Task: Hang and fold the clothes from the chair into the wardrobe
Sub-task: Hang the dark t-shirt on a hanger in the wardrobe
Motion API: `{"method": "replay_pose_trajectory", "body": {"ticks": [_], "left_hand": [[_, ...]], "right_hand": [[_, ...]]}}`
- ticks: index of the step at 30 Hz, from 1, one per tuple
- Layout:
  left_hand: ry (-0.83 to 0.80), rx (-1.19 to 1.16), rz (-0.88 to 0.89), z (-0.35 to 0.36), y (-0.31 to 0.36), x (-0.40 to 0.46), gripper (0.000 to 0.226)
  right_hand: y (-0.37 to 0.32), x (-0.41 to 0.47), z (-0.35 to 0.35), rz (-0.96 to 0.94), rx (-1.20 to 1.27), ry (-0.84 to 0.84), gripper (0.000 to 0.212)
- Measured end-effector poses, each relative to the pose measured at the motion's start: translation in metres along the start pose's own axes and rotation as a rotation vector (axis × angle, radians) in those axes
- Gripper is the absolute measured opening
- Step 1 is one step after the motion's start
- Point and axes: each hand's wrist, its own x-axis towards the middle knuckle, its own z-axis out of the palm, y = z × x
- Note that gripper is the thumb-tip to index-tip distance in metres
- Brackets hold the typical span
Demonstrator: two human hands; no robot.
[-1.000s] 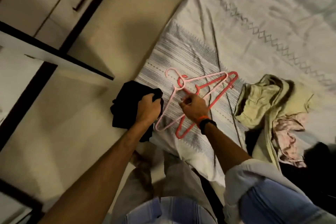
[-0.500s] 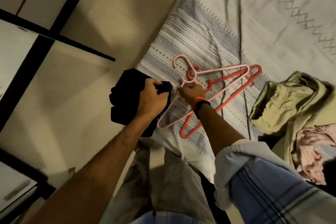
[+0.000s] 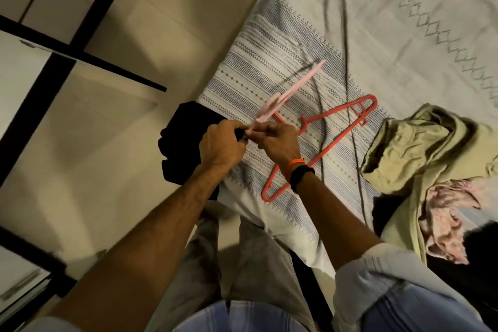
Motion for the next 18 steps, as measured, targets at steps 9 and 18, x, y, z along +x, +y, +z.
{"method": "replay_pose_trajectory", "body": {"ticks": [9,18], "left_hand": [[0.049,0.038,0.03,-0.007,-0.008,-0.013,0.03],[0.093,-0.166,-0.039,-0.017,-0.036,-0.036,0.044]], "right_hand": [[-0.001,0.01,-0.016,-0.558,-0.667,0.353,0.107],[-0.029,0.015,-0.034,-0.6,-1.008,-0.267,0.044]]}}
